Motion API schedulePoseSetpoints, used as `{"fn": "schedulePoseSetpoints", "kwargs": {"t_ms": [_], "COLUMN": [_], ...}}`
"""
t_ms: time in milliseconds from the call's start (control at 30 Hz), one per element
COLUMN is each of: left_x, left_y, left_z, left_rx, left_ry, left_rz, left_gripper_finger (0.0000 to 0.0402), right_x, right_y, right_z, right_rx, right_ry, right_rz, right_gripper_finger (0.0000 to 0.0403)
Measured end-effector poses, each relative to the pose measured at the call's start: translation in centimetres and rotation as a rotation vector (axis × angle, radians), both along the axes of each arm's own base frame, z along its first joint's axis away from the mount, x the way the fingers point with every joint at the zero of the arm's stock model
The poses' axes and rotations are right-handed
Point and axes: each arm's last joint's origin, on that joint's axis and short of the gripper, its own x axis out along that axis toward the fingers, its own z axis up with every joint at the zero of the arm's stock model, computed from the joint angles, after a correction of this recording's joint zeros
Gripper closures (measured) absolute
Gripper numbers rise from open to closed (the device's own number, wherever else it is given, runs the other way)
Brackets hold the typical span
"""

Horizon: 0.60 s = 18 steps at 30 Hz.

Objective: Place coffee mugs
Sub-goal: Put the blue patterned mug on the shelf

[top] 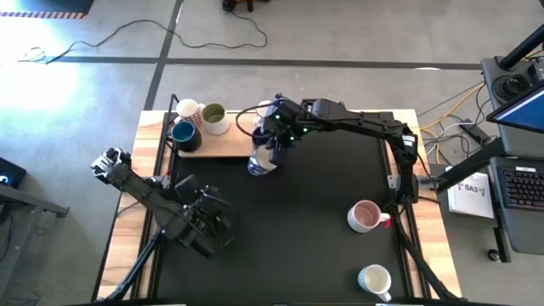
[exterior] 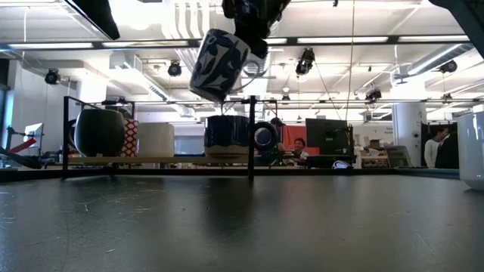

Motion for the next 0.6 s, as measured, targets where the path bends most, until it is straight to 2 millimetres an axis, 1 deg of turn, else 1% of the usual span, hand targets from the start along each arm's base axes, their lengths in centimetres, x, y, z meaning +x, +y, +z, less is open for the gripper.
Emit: {"fn": "schedulePoseSetpoints", "kwargs": {"t_ms": [133,267,367,433,600], "left_x": [0.5,1.4,1.7,1.6,1.4], "left_y": [1.1,1.6,1.5,1.5,1.4], "left_z": [0.3,0.1,0.1,0.1,0.1], "left_rx": [-0.016,-0.049,-0.078,-0.076,-0.091], "left_ry": [-0.025,-0.006,0.016,0.025,0.021], "left_rz": [0.047,0.025,-0.003,-0.002,0.001], "left_gripper_finger": [0.0339,0.0339,0.0339,0.0339,0.0339], "right_x": [-0.3,0.1,1.0,1.7,2.3], "right_y": [0.9,2.8,4.3,5.0,5.3], "right_z": [-0.6,-2.0,-3.0,-3.6,-5.3], "right_rx": [0.034,0.015,0.0,-0.009,-0.015], "right_ry": [0.075,0.116,0.077,0.025,-0.006], "right_rz": [-0.015,0.069,0.125,0.142,0.136], "right_gripper_finger": [0.039,0.039,0.039,0.039,0.039]}}
